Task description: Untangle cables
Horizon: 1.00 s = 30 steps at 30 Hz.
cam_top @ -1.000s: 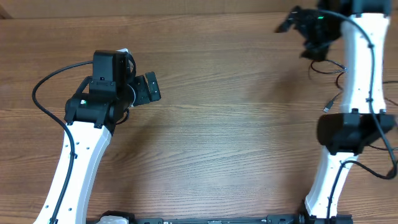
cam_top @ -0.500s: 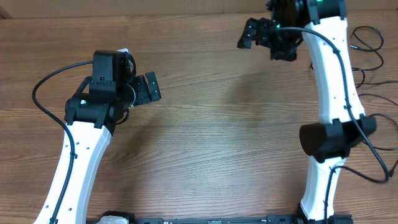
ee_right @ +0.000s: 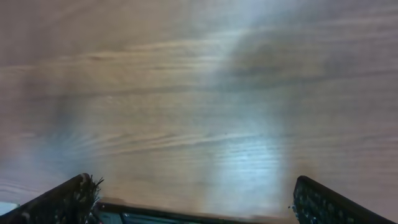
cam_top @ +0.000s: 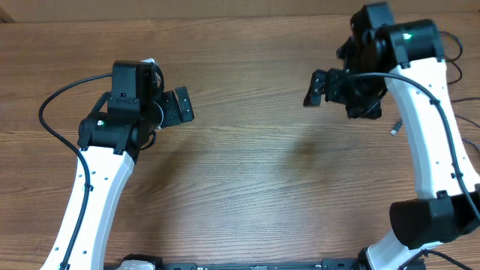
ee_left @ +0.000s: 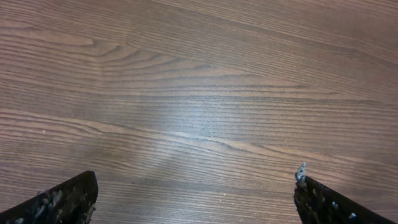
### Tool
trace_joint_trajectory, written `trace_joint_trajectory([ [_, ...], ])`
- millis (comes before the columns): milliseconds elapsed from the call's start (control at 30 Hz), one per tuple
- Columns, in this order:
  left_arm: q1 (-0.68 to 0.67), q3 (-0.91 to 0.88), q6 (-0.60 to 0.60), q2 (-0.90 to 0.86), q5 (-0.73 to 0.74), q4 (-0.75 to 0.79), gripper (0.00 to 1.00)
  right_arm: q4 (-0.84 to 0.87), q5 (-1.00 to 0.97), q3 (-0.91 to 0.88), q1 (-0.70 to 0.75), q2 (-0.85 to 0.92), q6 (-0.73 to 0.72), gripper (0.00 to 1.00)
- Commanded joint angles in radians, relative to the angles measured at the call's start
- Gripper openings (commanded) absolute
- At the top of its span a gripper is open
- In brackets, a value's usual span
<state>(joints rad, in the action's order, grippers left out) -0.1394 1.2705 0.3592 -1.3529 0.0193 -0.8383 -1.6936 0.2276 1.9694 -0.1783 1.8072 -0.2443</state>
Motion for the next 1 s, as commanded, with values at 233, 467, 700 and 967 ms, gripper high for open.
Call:
trace_joint_trajectory([
  [233, 0.002, 0.01, -0.012, 0.0, 0.007, 0.004, 1.0, 0.1, -0.01, -0.034, -0.001, -0.008, 0.006, 1.0],
  [467, 0.002, 0.01, -0.012, 0.0, 0.007, 0.004, 0.99, 0.197, -0.01, -0.034, -0.001, -0.008, 0.007, 1.0],
  [700, 0.002, 0.01, -0.012, 0.0, 0.007, 0.004, 0.99, 0.201, -0.01, -0.034, -0.001, -0.008, 0.007, 1.0],
  [967, 0.002, 0.01, -0.012, 0.0, 0.007, 0.004, 1.0, 0.201, -0.01, -0.034, -0.001, -0.008, 0.007, 1.0],
])
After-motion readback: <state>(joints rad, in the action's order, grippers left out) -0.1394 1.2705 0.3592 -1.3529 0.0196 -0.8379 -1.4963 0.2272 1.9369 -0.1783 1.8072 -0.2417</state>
